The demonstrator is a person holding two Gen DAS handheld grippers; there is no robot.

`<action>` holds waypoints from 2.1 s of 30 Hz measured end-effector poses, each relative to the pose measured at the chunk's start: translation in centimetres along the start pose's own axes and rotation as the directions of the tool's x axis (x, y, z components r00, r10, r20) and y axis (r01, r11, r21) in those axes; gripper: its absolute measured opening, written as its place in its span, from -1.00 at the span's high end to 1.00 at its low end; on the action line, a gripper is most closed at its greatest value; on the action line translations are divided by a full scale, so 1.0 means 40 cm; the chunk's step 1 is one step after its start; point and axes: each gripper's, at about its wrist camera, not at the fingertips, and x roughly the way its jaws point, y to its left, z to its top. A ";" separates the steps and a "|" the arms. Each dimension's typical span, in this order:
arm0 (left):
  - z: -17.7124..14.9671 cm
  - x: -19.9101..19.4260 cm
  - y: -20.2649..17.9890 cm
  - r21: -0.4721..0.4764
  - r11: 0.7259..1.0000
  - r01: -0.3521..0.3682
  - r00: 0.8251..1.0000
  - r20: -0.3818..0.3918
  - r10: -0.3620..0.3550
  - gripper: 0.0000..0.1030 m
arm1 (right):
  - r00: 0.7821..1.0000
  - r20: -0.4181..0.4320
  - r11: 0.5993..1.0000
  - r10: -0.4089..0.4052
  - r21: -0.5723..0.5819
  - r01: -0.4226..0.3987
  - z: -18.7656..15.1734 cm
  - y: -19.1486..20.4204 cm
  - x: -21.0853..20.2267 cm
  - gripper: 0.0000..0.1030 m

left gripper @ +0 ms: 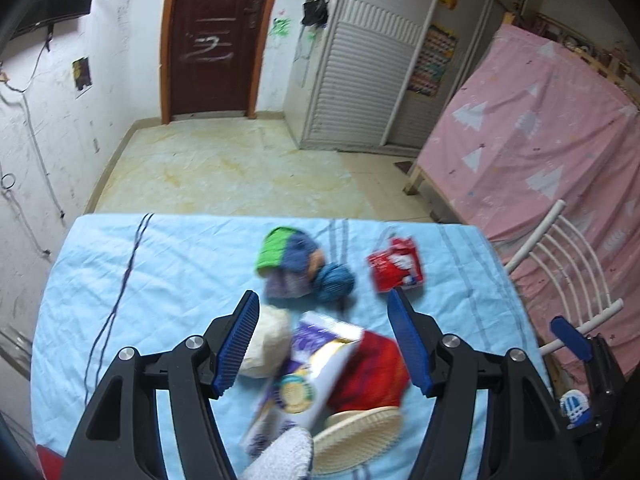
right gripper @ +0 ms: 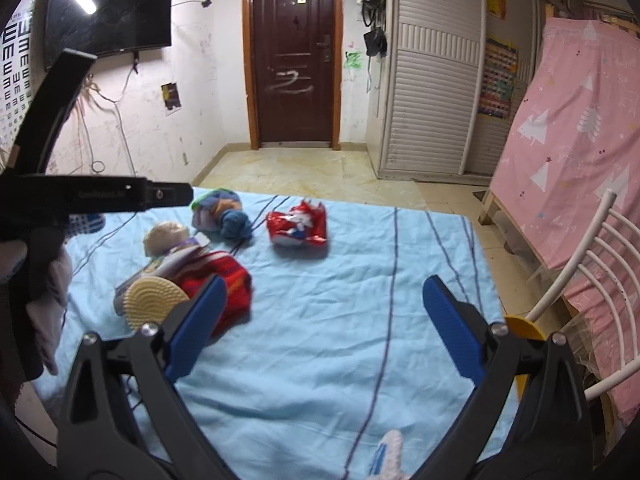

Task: Collect trash
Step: 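Move both open tools back over the clutter on the blue sheet, then grasp the white paper ball with the left tool while the right grasps the yellow bristle brush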

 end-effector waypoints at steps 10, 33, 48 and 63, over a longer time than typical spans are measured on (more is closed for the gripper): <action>-0.032 0.057 0.061 -0.028 0.999 -0.040 0.994 -0.098 0.037 -0.11 | 0.997 -0.042 0.998 0.064 -0.018 -0.065 -0.003 0.057 0.034 -0.84; -0.044 0.002 0.149 -0.113 0.993 -0.037 0.998 -0.048 0.032 0.33 | 0.957 -0.190 0.963 0.221 -0.111 -0.244 -0.033 0.266 0.101 -0.86; -0.042 -0.064 0.197 -0.159 0.987 -0.007 1.000 0.009 0.008 0.33 | 0.951 -0.266 0.966 0.160 -0.156 -0.206 -0.036 0.317 0.139 -0.51; -0.041 -0.088 0.167 -0.143 0.990 -0.019 0.999 0.024 0.022 0.33 | 0.965 -0.198 0.975 0.170 -0.109 -0.194 -0.016 0.260 0.077 -0.46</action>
